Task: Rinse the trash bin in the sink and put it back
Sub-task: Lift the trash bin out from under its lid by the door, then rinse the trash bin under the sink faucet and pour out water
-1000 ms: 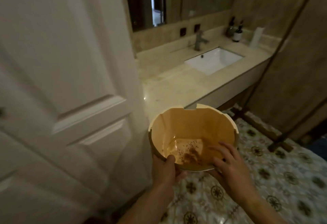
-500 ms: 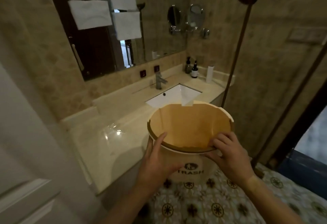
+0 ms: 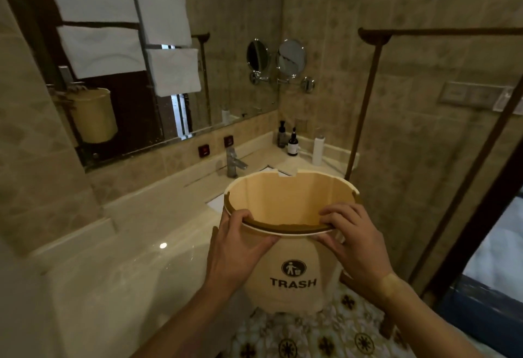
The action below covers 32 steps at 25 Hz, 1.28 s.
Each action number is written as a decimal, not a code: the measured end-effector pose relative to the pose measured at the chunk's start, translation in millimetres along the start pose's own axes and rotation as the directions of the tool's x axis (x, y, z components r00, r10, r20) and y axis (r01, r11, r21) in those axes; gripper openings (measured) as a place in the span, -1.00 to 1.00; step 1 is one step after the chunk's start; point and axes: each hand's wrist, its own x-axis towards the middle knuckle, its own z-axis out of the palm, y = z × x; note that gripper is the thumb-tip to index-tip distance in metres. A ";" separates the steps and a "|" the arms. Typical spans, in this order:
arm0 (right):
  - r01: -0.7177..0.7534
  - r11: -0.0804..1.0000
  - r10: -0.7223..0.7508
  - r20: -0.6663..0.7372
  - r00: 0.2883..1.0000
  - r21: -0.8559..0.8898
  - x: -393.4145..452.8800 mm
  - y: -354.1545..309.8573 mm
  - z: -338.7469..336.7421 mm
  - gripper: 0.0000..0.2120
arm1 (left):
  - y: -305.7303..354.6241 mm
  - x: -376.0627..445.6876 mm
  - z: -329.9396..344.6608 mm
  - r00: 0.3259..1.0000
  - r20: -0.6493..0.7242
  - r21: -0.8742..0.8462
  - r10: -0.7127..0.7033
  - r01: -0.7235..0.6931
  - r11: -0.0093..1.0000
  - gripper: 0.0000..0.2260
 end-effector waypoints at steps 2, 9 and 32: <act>0.002 1.000 -0.002 -0.004 1.000 0.005 31.3 14.0 17.3 -0.69 | -9.2 37.9 10.4 0.999 -0.041 -0.021 0.003 -0.004 1.000 -0.50; -0.072 0.996 0.072 0.012 0.997 0.049 124.5 60.3 73.3 -0.62 | -27.3 160.4 33.5 0.998 -0.059 0.106 0.021 -0.015 0.994 -0.50; -0.441 0.790 0.108 0.612 0.783 0.425 331.2 253.7 253.1 -0.83 | -76.3 379.1 140.8 0.898 -0.090 0.256 -0.431 0.439 0.861 -0.36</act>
